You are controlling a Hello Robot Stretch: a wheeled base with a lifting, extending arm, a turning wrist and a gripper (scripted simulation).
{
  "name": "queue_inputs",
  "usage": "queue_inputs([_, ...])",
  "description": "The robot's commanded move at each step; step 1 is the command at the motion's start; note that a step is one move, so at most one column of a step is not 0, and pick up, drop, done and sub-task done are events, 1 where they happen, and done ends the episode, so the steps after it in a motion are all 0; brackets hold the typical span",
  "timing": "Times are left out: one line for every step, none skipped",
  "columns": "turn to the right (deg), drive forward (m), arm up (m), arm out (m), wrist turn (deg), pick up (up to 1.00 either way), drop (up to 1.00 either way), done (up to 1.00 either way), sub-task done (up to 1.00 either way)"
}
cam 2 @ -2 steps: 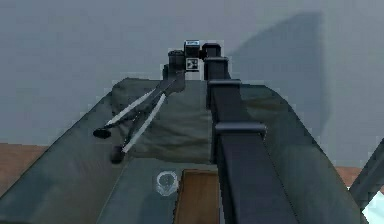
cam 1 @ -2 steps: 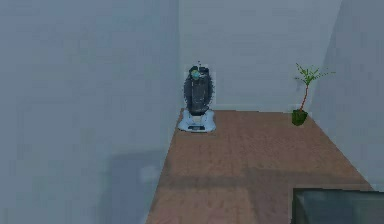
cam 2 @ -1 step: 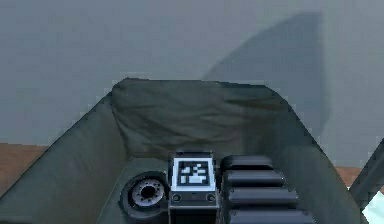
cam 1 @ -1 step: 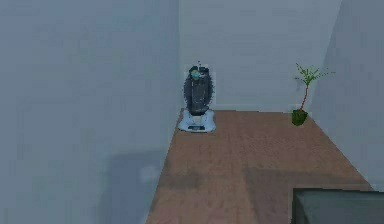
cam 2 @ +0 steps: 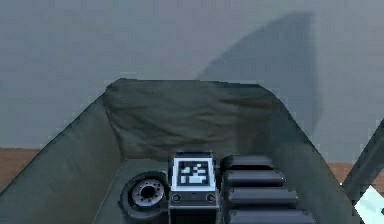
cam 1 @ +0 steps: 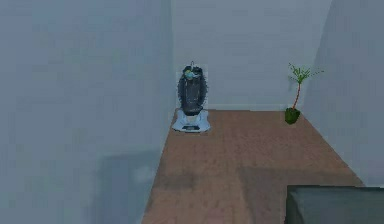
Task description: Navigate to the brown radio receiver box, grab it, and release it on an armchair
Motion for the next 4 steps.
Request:
queue_inputs([45.0,0.00,0.00,0.00,0.0,0.00,0.00,0.00,0.00])
queue_inputs([45.0,0.00,0.00,0.00,0.0,0.00,0.00,0.00,0.00])
queue_inputs([45.0,0.00,0.00,0.00,0.0,0.00,0.00,0.00,0.00])
queue_inputs([36.0,0.00,0.00,0.00,0.0,0.00,0.00,0.00,0.00])
